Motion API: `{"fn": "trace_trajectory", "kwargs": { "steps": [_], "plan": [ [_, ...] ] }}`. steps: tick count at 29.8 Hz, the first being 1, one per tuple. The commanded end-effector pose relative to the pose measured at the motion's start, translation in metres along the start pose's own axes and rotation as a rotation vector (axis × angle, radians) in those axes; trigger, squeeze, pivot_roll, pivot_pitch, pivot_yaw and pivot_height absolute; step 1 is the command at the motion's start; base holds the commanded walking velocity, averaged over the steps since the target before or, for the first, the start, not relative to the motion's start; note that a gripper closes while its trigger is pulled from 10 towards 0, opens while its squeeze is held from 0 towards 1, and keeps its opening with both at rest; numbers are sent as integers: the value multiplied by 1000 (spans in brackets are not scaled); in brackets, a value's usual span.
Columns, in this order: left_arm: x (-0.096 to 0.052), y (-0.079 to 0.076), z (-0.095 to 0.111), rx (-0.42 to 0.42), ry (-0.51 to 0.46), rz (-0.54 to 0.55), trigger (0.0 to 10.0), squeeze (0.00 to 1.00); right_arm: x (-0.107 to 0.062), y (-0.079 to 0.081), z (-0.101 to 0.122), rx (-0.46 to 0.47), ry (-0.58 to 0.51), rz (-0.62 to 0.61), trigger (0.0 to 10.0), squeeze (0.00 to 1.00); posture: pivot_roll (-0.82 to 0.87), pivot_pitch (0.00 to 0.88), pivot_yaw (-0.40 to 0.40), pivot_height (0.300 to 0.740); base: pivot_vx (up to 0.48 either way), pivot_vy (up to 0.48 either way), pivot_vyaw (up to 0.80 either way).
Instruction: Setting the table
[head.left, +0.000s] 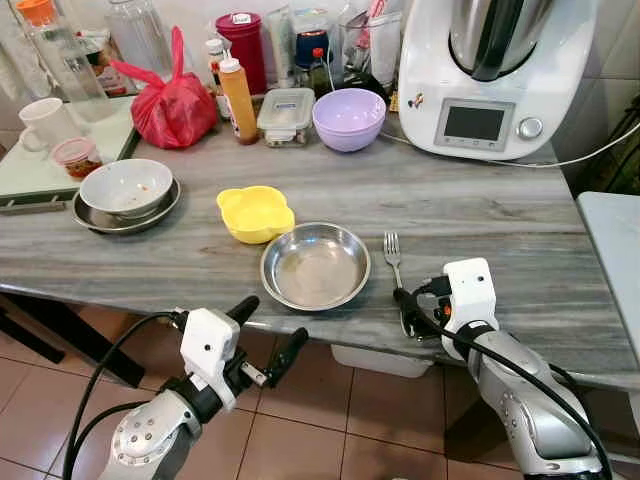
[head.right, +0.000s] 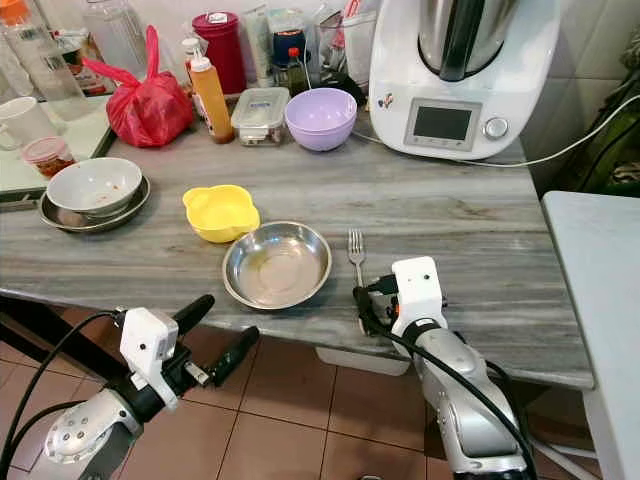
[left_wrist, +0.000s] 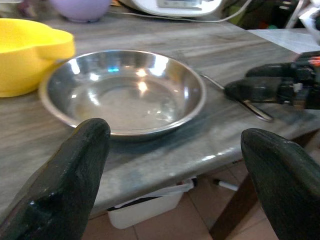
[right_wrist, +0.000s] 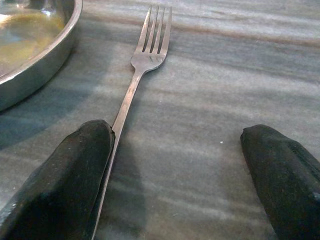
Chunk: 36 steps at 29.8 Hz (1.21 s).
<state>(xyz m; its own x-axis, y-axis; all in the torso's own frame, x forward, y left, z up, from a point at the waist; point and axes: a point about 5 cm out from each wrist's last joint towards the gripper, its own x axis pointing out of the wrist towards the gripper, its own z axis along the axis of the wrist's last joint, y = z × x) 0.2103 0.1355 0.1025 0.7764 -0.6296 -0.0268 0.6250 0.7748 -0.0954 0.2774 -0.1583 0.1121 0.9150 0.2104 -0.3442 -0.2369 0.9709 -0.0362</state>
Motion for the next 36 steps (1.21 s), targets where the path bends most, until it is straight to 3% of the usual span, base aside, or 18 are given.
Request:
{"fn": "trace_trajectory", "kwargs": {
  "steps": [1, 26, 32, 36],
  "plan": [
    [-2, 0, 2, 7, 4, -16, 10000, 0, 0, 4, -7, 1, 43, 16, 10000, 1000, -132, 107, 85, 740, 0, 0, 0],
    [-3, 3, -9, 1, 21, -19, 10000, 0, 2, 21, -6, 30, 55, 104, 10000, 1000, -133, 95, 78, 740, 0, 0, 0],
    [-2, 3, -8, 5, 17, -16, 10000, 0, 2, 17, -3, 31, 29, 75, 10000, 1000, -133, 96, 78, 740, 0, 0, 0],
    [-2, 3, -7, 8, 10, -14, 10000, 0, 2, 7, 9, 19, -57, 4, 10000, 1000, -136, 97, 79, 740, 0, 0, 0]
  ]
}}
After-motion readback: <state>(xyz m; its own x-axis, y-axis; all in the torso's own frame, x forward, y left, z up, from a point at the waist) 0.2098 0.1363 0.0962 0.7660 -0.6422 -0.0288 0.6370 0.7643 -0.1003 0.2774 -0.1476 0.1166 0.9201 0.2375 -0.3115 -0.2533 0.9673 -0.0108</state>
